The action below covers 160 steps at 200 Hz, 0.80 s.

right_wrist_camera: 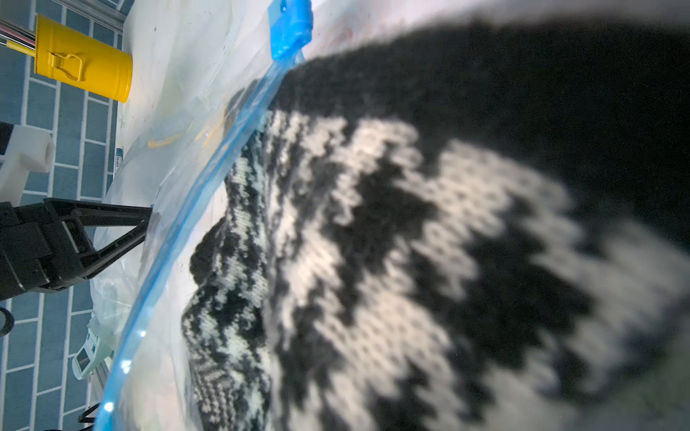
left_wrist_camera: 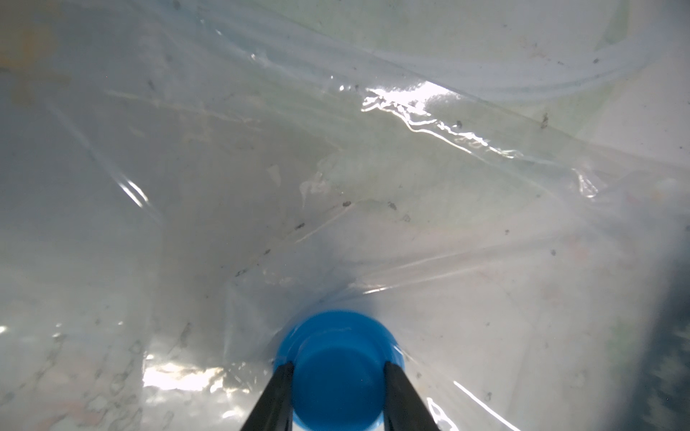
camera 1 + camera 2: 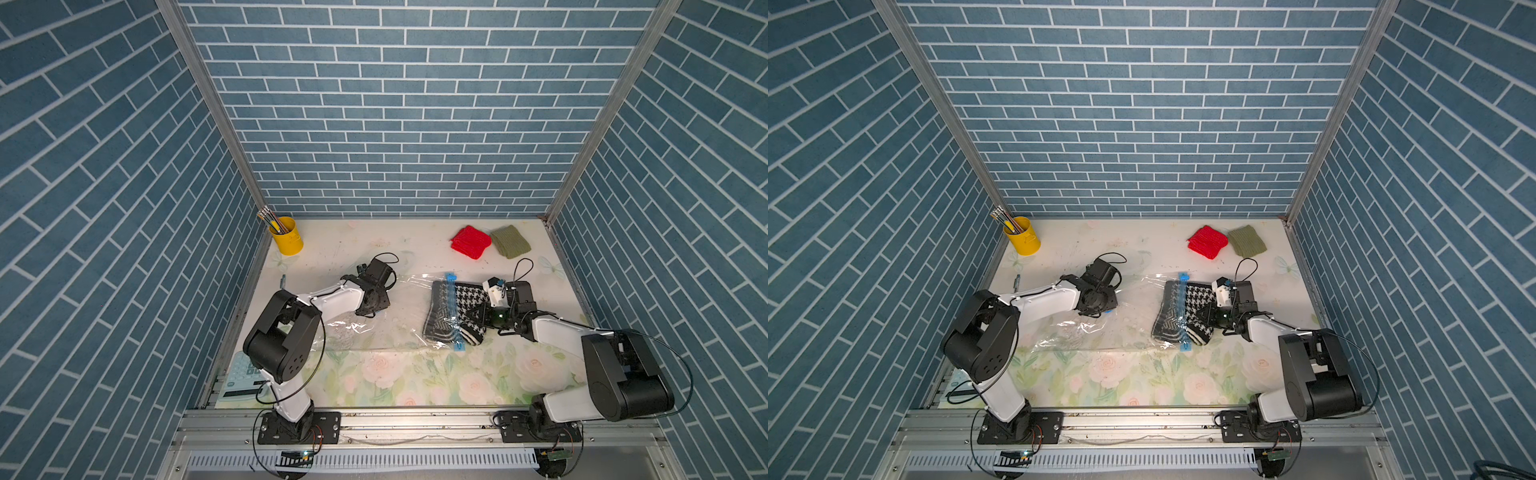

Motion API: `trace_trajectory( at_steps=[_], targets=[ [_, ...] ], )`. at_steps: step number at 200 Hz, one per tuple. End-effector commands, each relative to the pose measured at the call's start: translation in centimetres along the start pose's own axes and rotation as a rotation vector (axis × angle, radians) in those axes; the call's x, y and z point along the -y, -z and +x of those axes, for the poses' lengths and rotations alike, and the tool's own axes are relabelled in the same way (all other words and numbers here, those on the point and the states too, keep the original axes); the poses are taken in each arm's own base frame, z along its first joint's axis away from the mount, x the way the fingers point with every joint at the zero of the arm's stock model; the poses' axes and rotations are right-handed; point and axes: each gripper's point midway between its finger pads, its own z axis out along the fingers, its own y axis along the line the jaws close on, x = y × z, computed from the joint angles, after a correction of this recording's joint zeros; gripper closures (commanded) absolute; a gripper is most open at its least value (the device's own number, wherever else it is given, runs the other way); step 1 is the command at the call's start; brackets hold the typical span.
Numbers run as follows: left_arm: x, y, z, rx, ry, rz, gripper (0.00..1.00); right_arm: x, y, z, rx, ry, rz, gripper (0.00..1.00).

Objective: Take the scarf out of the vacuum bag
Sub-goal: Take out the scarf from the vacuum bag.

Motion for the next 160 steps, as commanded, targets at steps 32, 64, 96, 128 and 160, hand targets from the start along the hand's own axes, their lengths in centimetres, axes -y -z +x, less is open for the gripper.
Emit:
trace_trajectory(
  at_steps=[32, 64, 96, 128, 160],
  targets=[
    [-1.7, -0.2, 0.0, 0.013, 0.010, -0.071, 0.91, 0.7, 0.5, -0.2, 0.016, 0.005, 0.033, 1.00],
    [-1.8, -0.2, -0.2, 0.015, 0.006, -0.079, 0.91, 0.9, 0.1, 0.3, -0.001, 0.000, 0.025, 1.00],
    [-1.9, 0.0, -0.6, 0.027, -0.001, -0.096, 0.91, 0.3, 0.1, 0.9, -0.014, 0.016, 0.015, 1.00],
    [-2.0, 0.4, -1.3, 0.050, -0.014, -0.123, 0.91, -0.9, 0.0, 1.5, -0.040, 0.051, -0.002, 1.00],
    [-2.0, 0.5, -1.5, 0.054, -0.017, -0.130, 0.91, -1.2, 0.0, 2.2, -0.059, 0.061, -0.004, 1.00]
  ],
)
